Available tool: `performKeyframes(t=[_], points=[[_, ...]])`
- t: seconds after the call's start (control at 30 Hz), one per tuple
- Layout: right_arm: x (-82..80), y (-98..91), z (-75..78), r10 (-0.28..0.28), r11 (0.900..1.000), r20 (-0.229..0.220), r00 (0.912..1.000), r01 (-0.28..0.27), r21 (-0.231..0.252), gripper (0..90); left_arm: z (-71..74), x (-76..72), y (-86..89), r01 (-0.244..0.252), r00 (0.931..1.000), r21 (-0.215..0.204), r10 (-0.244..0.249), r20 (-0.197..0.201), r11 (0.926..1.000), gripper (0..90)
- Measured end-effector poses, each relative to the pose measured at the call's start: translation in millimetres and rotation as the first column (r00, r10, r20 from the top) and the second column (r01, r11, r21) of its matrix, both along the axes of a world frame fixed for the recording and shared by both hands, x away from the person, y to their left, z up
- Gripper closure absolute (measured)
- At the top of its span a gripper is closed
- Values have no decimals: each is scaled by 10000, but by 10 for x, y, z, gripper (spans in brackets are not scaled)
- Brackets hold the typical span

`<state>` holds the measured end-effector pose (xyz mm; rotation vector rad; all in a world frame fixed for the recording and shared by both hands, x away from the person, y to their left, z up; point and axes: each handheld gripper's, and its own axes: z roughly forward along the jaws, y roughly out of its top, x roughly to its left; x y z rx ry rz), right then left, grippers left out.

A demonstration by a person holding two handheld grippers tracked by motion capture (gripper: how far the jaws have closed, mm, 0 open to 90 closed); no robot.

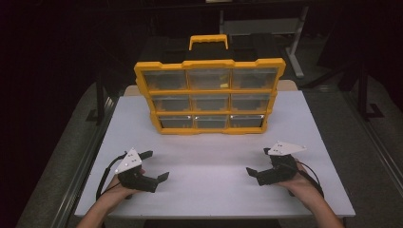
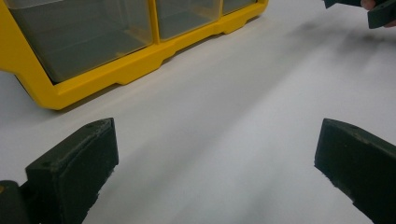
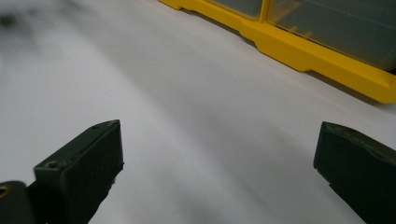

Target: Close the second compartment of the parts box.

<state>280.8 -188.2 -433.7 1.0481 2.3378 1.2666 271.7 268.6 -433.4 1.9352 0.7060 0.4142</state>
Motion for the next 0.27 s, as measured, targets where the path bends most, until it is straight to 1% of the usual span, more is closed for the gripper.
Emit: performKeyframes(t=[0.1,0.2,0.23,0.27], points=[[-12,-19,-25,28,10000,-100,9999,-29,-27,9,0,0,-2,-4,10000,7,4,12,10000,0],[-16,-22,-33,18,10000,-104,9999,-18,-7,9,-1,1,-3,15,10000,38,-15,13,10000,0],[-17,-21,-33,28,10000,-95,10000,-28,16,9,-1,3,-3,26,10000,72,-26,-15,10000,0],[-18,-19,-33,41,10000,-96,9999,-41,10,9,-1,5,0,30,10000,193,-29,-45,9998,0]])
